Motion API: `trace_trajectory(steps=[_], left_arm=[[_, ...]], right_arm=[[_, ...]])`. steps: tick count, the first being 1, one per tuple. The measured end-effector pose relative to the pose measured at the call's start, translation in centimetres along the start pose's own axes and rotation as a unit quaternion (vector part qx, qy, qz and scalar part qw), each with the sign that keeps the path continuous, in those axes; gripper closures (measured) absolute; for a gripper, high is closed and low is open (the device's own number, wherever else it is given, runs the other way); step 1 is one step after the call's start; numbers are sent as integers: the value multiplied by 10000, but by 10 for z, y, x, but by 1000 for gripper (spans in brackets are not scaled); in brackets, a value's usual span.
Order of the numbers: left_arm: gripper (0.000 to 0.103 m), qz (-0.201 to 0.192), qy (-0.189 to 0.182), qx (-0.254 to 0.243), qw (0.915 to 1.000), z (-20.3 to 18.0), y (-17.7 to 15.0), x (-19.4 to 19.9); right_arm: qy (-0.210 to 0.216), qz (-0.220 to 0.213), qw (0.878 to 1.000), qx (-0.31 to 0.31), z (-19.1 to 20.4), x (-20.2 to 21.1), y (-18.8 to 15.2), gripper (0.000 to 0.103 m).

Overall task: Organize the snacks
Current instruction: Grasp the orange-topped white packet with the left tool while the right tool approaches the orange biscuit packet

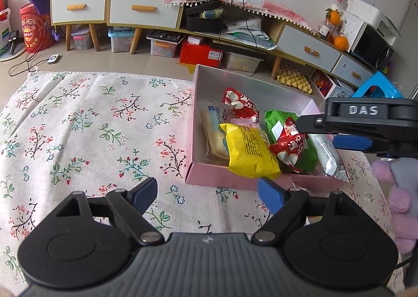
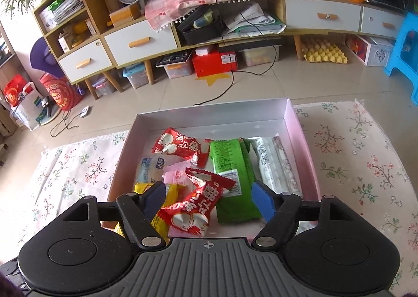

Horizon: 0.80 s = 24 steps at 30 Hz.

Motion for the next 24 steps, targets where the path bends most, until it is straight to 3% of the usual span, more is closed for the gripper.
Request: trace_trajectory(steps=[12, 17, 24], left_arm=[[7, 113, 188, -313, 9993, -12, -8, 13], [3, 82, 308, -304, 9990, -16, -9, 25], [1, 215, 662, -804, 9943, -33, -20, 34]], right_arm=[[20, 10, 10000, -36, -29, 45, -23, 16], [-55, 62, 9999, -57, -48, 57, -37, 15], [-100, 134, 9996, -231, -75, 68, -55, 14]])
Point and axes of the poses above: each gripper's, at about its wrist camera, not at the fingertips, and x roughly against the way its jaws point, z to its left, y to its top, the point moved 3 cm from there along -x, roughly the way its jaws point, and after that the axes turned 7 degrees about z, right-handed, at the moved point
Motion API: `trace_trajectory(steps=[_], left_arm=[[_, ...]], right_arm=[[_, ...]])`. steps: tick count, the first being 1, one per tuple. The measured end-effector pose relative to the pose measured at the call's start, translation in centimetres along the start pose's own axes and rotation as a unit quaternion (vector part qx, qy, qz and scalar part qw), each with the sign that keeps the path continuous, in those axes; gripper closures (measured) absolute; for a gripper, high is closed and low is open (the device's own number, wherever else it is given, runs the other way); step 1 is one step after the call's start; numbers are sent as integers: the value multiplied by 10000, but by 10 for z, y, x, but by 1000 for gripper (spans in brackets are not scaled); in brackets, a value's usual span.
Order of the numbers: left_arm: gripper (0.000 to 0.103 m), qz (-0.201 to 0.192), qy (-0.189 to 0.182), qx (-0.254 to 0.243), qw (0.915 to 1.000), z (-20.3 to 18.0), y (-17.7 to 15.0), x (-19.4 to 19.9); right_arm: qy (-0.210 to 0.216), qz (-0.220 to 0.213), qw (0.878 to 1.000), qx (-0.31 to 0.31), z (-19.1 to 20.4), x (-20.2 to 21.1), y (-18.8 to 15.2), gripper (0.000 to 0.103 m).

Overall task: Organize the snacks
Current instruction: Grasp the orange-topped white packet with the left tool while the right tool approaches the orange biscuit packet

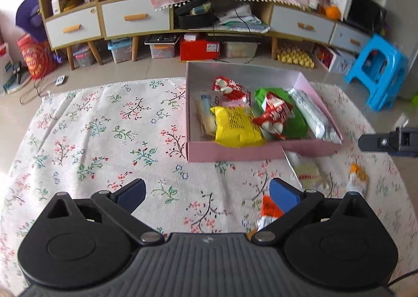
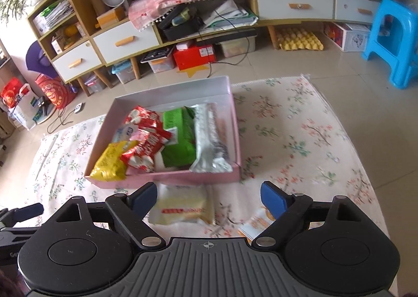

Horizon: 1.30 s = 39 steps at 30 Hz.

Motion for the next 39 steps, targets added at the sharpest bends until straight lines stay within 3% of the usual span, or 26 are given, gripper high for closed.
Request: trace_trajectory(steps=[11, 18, 25, 30, 39], left_arm=[[0, 101, -63, -233, 9997, -20, -24, 0], [1, 246, -523, -42, 9983, -27, -28, -3], [12, 549, -1000, 215, 9932, -39, -28, -19], [23, 672, -1089, 211, 9916, -47, -28, -29], [33, 887, -1080, 238, 9899, -55, -25, -47]], right_arm=[[31, 270, 9981, -545, -39, -5, -26, 14], [-43, 652, 9939, -891, -58, -9, -38, 14], [-179, 914, 9889, -1162, -65, -22, -38, 14], [-296, 1064, 9864, -1214, -67, -37, -39, 13], [-355, 1189, 9841, -1270, -62, -54, -35, 13]])
Point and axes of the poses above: each gripper's, at about its wrist camera, not at the fingertips, and x roughly against the way its jaws point, z to its left, y to its top, the point moved 3 cm from there along -x, roughly the way its jaws point, and after that the axes turned 7 degrees about z, right-handed, at the moved point
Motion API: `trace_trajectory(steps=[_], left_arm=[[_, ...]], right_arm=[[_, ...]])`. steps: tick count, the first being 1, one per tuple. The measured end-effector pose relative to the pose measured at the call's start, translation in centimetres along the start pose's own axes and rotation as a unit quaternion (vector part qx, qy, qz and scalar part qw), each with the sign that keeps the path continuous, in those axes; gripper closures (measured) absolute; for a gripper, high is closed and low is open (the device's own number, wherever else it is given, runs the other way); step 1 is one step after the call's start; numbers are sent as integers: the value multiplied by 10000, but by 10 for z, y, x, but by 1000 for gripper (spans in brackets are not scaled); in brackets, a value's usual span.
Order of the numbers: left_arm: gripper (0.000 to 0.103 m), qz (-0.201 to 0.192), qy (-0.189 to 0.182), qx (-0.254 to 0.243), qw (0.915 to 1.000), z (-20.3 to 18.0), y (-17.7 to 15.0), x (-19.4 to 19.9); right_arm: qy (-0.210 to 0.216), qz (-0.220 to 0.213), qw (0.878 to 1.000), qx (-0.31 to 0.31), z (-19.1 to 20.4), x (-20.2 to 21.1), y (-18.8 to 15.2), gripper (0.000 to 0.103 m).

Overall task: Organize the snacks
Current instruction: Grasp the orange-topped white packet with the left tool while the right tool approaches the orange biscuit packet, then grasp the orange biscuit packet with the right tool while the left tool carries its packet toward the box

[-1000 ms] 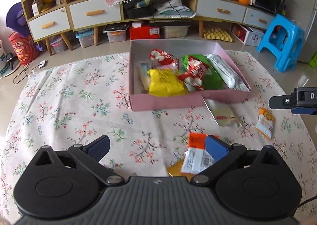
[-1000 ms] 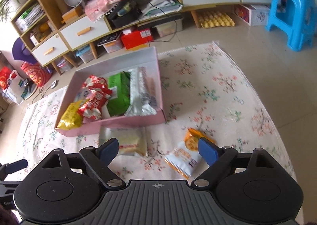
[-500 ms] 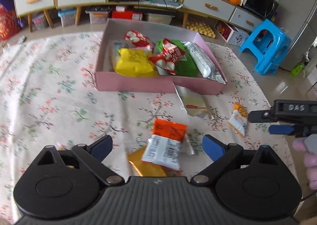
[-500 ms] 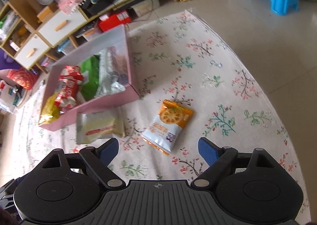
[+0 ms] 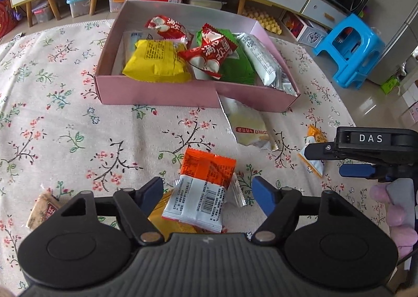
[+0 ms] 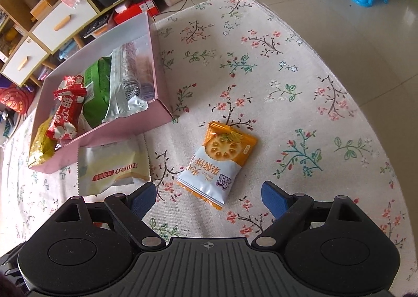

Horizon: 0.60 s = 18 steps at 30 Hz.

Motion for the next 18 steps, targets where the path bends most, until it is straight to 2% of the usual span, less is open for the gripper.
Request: trace_trajectory(steps=[5, 13, 16, 18], left_arm=[[39, 38, 6, 26, 10000, -1, 1, -3], [57, 94, 98, 50, 9999, -1, 1, -6], [63, 86, 143, 78, 9998, 2, 2, -6], [63, 65, 170, 79, 9998, 3, 3, -5]], right_arm=[[-38, 10, 10000, -43, 2, -7, 2, 13], [-12, -199, 9989, -413, -4, -13, 8, 14], [-190, -347, 9986, -343, -4, -14, 9, 17], [-378, -415, 9981, -253, -4, -14, 9, 27]])
Point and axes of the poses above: each gripper's, at about its wrist camera, not at the fingertips, and x roughly against the way its jaws point, z to its left, y to its top, the point moved 3 cm from there along -x, roughly the way its jaws point, and after that the axes turned 7 degrees about z, right-handed, at the moved point
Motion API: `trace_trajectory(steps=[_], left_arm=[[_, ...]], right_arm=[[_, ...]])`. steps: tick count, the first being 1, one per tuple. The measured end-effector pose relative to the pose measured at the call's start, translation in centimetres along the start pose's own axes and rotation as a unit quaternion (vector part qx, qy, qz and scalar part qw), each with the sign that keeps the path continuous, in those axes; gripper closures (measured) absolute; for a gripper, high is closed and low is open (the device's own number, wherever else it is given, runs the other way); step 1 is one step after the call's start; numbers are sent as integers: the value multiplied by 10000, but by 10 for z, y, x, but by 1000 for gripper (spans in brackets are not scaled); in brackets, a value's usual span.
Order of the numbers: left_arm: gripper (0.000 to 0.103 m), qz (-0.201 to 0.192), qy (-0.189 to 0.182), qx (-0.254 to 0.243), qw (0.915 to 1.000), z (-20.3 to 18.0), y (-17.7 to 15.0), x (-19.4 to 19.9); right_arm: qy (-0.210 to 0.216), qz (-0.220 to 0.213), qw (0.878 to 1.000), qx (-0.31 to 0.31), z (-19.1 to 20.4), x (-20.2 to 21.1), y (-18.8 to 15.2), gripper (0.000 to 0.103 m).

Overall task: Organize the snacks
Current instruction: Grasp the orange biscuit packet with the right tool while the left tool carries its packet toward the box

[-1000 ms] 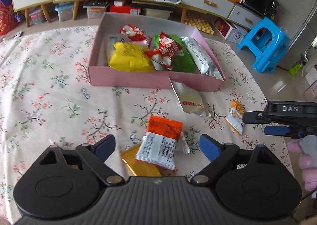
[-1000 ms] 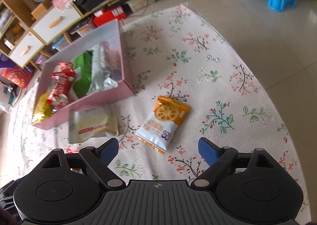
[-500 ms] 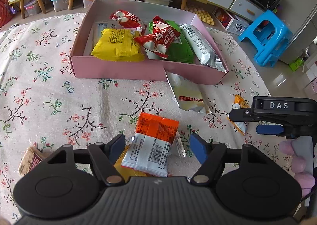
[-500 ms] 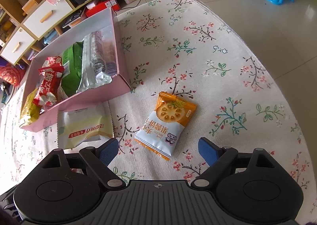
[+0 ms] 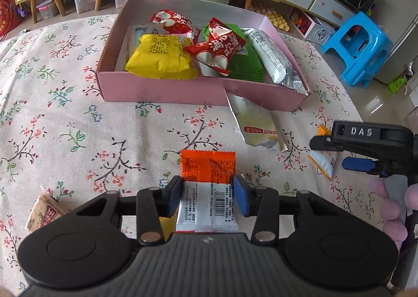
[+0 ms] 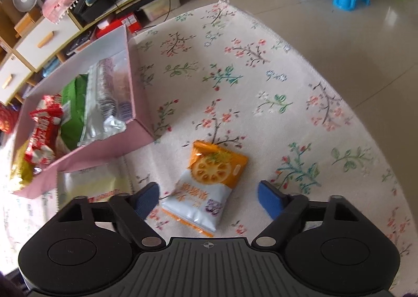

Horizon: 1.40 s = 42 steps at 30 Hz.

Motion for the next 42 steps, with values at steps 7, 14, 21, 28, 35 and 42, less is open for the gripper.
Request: trace_trajectory(steps=[7, 14, 21, 28, 35, 42], left_arm=[[65, -143, 227, -34, 9996, 8, 2, 5], [65, -234, 314, 118, 9992, 21, 7, 10], [65, -247, 299, 223, 9990, 30, 8, 13], [65, -282, 306, 251, 9988, 32, 8, 15], [65, -338, 293, 283, 9986, 33, 10, 18], [65, -441, 226, 345, 9982, 35, 11, 26]], right_arm=[[-202, -71, 9984, 523, 2, 2, -1, 54], [-22, 23, 9978, 657, 1, 5, -4, 58], [149, 142, 9974, 689, 1, 9, -7, 61], [344, 177, 9970, 663, 1, 17, -9, 61], [576, 222, 9955, 718, 7, 25, -13, 61], [875, 178, 9929, 784, 15, 41, -18, 61]])
Point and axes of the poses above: each gripper's, at about its wrist camera, not at the fingertips, and x roughly against the way its jaws point, z to its left, y to its top, the point moved 3 cm from there along -x, roughly the way its jaws point, and after that the axes turned 7 degrees about z, right-handed, at the moved point
